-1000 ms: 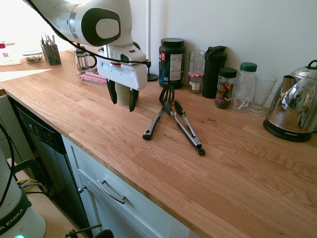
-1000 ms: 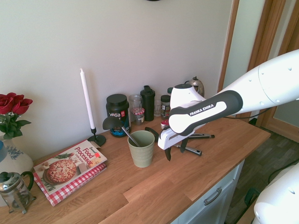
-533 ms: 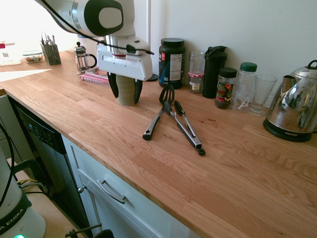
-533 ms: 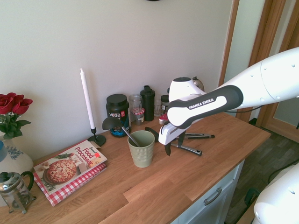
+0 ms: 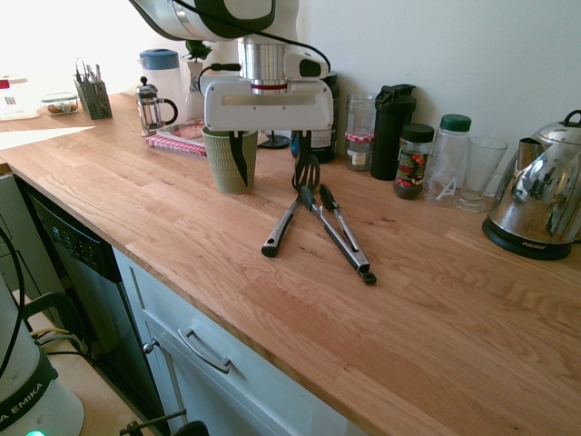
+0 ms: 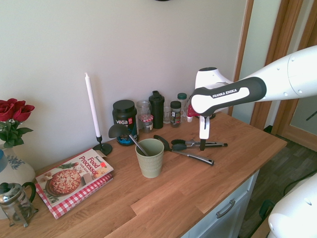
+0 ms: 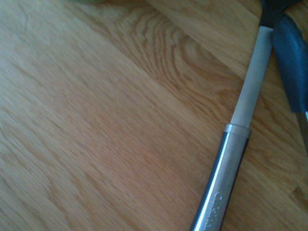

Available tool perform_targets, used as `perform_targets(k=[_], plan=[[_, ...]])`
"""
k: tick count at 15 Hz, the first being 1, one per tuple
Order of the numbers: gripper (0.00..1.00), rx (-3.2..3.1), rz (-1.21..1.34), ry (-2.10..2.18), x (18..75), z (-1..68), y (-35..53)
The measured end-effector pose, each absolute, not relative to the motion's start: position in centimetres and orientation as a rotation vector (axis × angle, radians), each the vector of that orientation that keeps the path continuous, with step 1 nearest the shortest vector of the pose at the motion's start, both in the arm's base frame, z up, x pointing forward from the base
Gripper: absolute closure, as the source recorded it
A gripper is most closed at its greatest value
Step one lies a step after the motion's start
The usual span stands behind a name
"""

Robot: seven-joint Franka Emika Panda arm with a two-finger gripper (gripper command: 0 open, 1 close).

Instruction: Put the tongs back in the holder

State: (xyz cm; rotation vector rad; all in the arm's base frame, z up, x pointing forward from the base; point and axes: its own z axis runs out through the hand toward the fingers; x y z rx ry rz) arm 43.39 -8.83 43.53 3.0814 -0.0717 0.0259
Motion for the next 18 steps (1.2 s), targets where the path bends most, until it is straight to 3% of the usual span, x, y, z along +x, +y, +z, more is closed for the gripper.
perform_targets(k=[18], plan=[[0.00, 3.055, -0.042, 0.057, 51.8, 36.0, -10.8]])
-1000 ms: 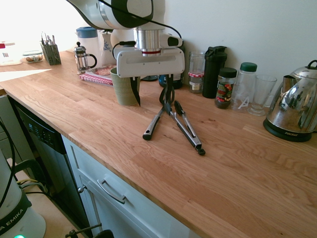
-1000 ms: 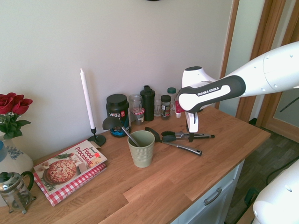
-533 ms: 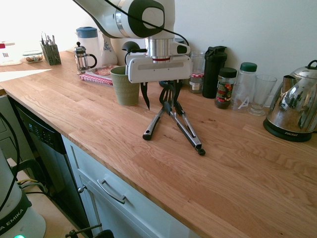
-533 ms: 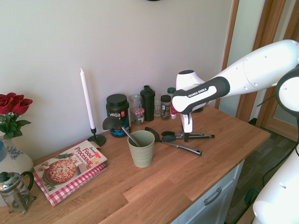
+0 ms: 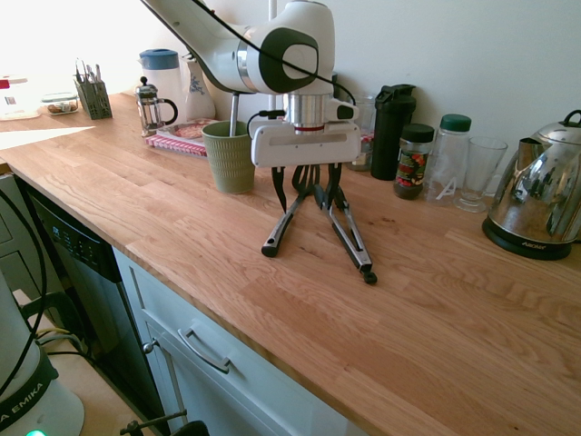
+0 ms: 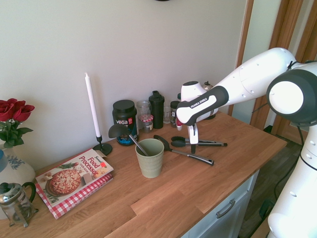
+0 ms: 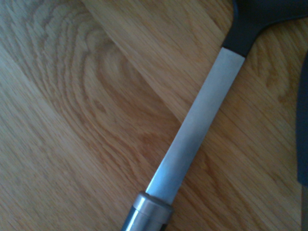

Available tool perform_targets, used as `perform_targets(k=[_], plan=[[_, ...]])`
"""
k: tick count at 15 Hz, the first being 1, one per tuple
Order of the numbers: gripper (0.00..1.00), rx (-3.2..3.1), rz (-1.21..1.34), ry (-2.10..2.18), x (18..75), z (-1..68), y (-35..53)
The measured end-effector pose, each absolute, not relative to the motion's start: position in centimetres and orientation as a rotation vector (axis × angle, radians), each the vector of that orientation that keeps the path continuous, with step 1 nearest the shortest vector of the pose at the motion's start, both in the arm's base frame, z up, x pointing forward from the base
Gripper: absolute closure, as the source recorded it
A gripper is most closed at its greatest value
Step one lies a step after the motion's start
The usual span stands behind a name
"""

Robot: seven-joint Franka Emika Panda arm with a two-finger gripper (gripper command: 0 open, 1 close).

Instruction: Put the tongs back in the holder

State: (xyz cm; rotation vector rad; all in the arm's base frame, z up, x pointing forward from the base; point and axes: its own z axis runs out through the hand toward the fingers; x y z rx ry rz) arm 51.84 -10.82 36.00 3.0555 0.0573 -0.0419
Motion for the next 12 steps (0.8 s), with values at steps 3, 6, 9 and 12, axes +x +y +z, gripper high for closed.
perform_targets(k=[3, 6, 9, 12], plan=[[0.00, 3.081, -0.007, 0.055, 52.5, 39.0, -11.4], [0.00, 3.086, 0.025, 0.041, 52.7, 41.2, -12.0], [0.00, 3.089, -0.020, 0.021, 52.9, 39.2, -12.7], [0.00, 3.086, -0.038, 0.012, 53.5, 37.1, -12.9]])
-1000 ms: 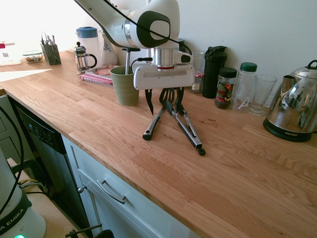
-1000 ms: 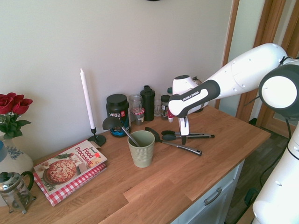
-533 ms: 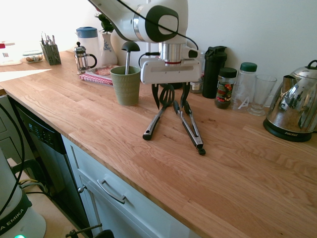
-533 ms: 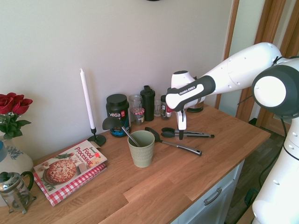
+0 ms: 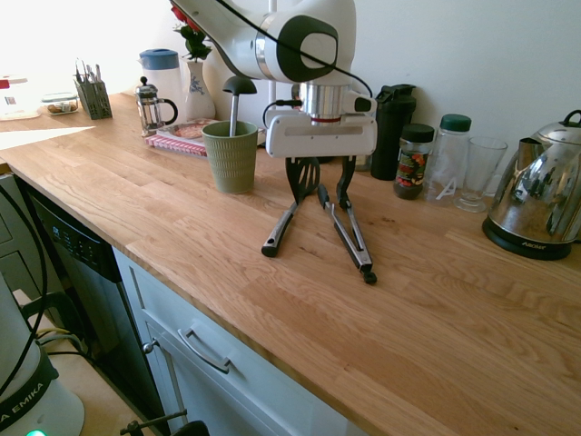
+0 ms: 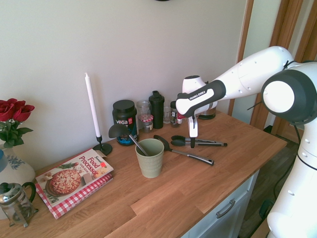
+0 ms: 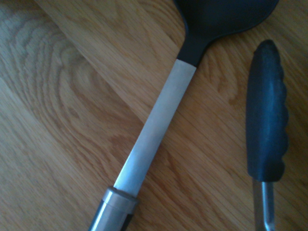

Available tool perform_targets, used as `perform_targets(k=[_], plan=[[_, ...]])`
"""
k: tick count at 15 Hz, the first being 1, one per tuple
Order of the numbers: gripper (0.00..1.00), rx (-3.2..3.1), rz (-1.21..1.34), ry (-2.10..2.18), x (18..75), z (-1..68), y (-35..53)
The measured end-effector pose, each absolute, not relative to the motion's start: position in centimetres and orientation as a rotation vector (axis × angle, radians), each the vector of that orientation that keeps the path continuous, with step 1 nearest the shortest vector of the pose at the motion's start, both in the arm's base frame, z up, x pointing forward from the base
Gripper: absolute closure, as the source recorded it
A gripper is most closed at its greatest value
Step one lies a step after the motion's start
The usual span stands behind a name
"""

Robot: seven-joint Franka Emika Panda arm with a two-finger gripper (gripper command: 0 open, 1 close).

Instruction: Put the tongs back in the holder

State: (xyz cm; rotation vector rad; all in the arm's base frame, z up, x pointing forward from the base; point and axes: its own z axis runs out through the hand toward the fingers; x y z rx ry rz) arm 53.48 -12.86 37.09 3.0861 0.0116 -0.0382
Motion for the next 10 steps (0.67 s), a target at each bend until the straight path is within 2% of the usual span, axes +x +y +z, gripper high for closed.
perform_targets(k=[1, 2, 10], plan=[[0.00, 3.084, -0.034, 0.005, 53.7, 36.7, -13.0], [1.00, 3.084, -0.036, -0.005, 53.9, 36.5, -13.2], [1.00, 3.079, -0.055, -0.043, 55.0, 34.7, -14.0]])
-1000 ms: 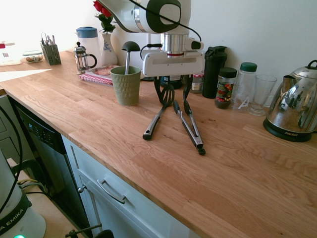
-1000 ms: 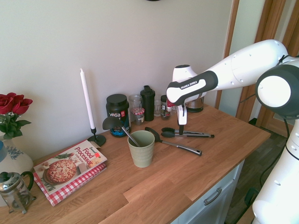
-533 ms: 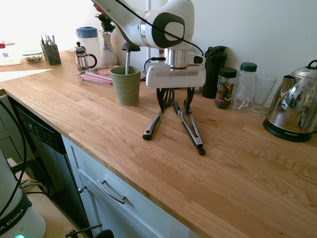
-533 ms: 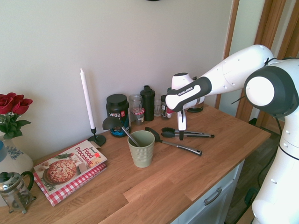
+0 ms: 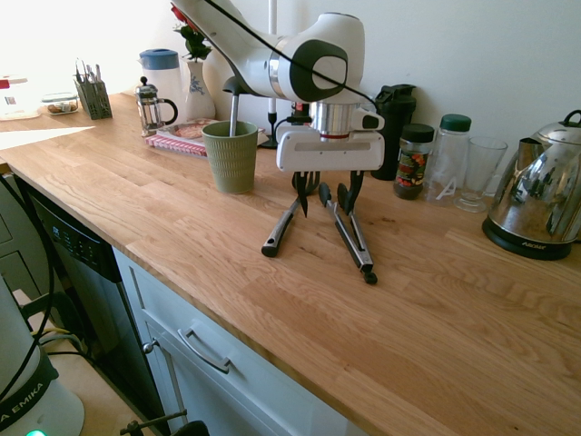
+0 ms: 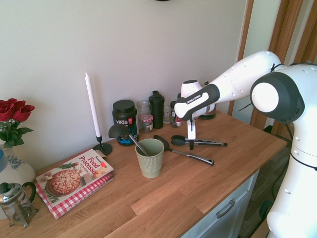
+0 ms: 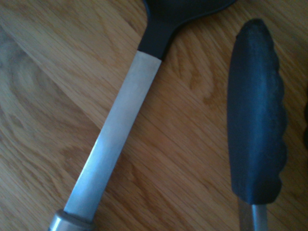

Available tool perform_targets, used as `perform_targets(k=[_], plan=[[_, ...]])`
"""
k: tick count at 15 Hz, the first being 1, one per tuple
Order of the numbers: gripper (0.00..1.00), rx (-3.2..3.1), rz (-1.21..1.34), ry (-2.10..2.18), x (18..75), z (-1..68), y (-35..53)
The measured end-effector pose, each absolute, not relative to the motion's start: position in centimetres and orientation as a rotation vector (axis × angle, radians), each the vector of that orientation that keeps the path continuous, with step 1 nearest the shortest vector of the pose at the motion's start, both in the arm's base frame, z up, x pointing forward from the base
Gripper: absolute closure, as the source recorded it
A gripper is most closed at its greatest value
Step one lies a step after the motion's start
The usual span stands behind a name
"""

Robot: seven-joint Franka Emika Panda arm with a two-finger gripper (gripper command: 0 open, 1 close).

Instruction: Put the tongs back in the holder

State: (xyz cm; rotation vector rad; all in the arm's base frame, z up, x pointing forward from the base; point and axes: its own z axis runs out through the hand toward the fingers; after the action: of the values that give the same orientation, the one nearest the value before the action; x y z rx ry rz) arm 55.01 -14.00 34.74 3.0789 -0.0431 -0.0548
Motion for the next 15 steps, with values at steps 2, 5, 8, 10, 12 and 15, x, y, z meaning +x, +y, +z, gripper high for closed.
perform_targets(k=[2, 5, 8, 10, 12, 15], plan=[[1.00, 3.077, -0.055, -0.055, 55.0, 34.2, -14.5], [1.00, 3.070, -0.050, -0.055, 54.9, 33.9, -14.8], [1.00, 3.064, -0.048, -0.053, 54.9, 33.9, -15.0], [1.00, 3.063, -0.045, -0.058, 54.8, 33.9, -15.3], [1.00, 3.061, -0.042, -0.060, 54.7, 33.7, -15.3], [1.00, 3.060, -0.035, -0.068, 54.6, 33.6, -15.6]])
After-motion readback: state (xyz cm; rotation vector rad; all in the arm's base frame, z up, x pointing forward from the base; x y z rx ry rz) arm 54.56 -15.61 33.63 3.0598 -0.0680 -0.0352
